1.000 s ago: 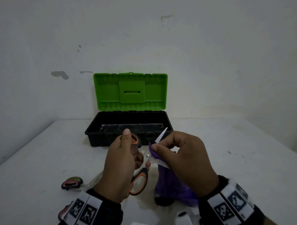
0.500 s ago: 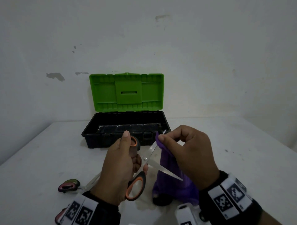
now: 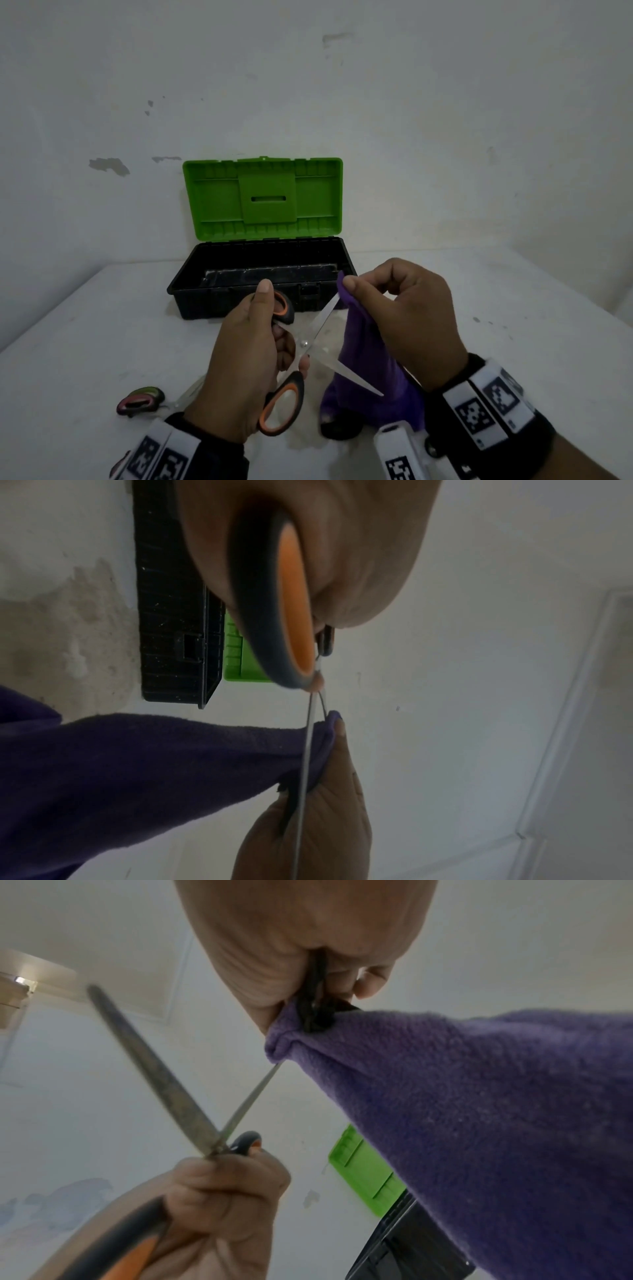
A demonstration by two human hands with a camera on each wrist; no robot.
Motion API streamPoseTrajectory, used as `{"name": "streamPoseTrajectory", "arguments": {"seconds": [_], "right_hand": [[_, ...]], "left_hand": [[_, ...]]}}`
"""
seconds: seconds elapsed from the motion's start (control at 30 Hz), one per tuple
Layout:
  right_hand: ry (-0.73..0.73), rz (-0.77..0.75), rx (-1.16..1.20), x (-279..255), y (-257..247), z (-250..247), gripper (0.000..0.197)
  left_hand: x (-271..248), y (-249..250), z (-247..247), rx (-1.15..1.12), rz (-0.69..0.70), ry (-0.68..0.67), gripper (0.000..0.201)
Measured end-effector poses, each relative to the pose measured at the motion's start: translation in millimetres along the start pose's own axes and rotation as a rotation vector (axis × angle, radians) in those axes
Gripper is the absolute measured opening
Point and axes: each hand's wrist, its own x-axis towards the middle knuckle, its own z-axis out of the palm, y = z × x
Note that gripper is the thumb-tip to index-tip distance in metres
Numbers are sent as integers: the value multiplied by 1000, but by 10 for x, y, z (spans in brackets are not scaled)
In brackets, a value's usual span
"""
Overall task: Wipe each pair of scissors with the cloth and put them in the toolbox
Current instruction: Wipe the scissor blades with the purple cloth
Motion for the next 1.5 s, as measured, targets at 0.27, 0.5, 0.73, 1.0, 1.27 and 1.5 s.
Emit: {"name": "streamPoseTrajectory", "arguments": {"seconds": [0.27,0.5,0.73,1.0,1.27,1.5], "right_hand": [[48,10,-86,71,42,-47,20],[16,-32,-85,113,-135,-136,17],[-185,-47,-181,-83,-162,121,17],[-29,121,-227,61,26,164,26],[-93,25,-168,-122,-113,256,19],[-48,55,-192,51,-132,88,21]], "left_hand": [[-49,41,-12,-6,-8,-8,44],[-42,9,-46,233,257,2,48],[-31,-53,-73,414,571,20,39],[-17,-179,-164,571,770,61,33],[-37,-140,-154,553,828,53,31],[1,-142,-168,497,717,71,35]]}}
